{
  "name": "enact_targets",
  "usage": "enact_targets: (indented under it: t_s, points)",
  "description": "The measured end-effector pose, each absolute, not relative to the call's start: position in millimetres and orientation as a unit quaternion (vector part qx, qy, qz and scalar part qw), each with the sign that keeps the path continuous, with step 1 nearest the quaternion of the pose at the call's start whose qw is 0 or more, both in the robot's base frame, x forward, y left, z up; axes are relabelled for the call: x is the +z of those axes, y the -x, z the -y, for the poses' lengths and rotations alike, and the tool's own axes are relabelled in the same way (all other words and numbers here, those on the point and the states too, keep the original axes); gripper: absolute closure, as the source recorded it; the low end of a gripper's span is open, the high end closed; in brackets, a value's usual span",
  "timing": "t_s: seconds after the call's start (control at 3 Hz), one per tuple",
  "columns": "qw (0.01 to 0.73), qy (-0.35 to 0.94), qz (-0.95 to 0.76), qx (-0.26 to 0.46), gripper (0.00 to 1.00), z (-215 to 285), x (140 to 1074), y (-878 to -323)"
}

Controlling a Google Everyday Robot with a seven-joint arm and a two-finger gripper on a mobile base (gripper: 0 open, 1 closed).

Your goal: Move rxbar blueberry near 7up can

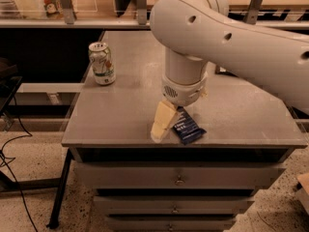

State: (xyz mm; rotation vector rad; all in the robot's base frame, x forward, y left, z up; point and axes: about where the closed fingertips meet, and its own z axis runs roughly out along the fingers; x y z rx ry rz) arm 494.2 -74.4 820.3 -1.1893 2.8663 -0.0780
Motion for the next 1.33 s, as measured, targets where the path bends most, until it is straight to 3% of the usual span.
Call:
enact_targets:
  t_s: [0.33, 0.67, 1.33]
  points:
    - [0.012, 0.377, -0.926, -0.010, 0.06, 74.0, 832.7, -475.8]
    - [0.008, 0.374, -0.927, -0.008, 0.28, 67.3, 853.9, -444.2]
    - [0.012, 0.376, -0.926, -0.019, 0.23, 72.7, 829.0, -476.2]
